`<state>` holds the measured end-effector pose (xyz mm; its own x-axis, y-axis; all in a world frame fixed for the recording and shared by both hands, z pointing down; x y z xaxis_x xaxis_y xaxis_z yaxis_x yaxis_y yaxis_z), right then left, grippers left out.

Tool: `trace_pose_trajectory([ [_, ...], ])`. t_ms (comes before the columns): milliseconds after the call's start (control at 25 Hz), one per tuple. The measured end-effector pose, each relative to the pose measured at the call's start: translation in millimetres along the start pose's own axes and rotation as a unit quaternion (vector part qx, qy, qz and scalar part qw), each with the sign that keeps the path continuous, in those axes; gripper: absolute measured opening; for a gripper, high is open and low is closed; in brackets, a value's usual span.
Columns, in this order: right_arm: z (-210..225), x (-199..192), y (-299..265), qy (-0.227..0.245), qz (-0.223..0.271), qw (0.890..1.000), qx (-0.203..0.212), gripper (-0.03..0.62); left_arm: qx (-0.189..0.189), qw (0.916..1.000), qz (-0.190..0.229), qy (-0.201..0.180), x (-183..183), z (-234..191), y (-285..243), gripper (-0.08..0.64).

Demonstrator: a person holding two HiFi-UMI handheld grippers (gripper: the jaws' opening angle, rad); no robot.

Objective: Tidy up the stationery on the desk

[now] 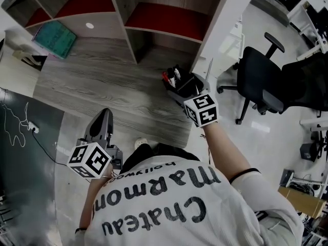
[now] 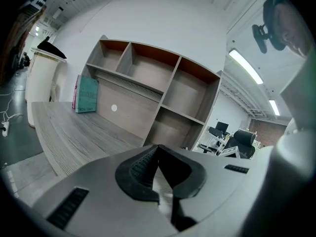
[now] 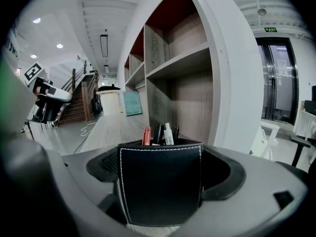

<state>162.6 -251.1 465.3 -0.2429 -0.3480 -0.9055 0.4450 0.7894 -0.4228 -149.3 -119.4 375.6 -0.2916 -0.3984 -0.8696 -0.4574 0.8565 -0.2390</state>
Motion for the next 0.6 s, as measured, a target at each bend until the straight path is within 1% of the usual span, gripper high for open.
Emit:
trace_pose_trajectory([
  [600, 2.8, -9.4, 11.8, -0.002, -0.002, 1.000, 0.011, 0.445, 0.003, 0.9998, 0.013, 0.012, -7.0, 6.9, 10.5, 0.015],
])
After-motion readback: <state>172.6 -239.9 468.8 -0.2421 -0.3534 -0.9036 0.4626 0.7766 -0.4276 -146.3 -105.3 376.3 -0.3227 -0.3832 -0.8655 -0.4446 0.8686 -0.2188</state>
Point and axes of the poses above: the fingertips, and each gripper's own axes: y backward along the fingers, z to its right, x out of its top, the point moved 9 cm from there along y, backward along the fingers, and after that the axes turned 8 degrees about -x, right-handed, at the moved point
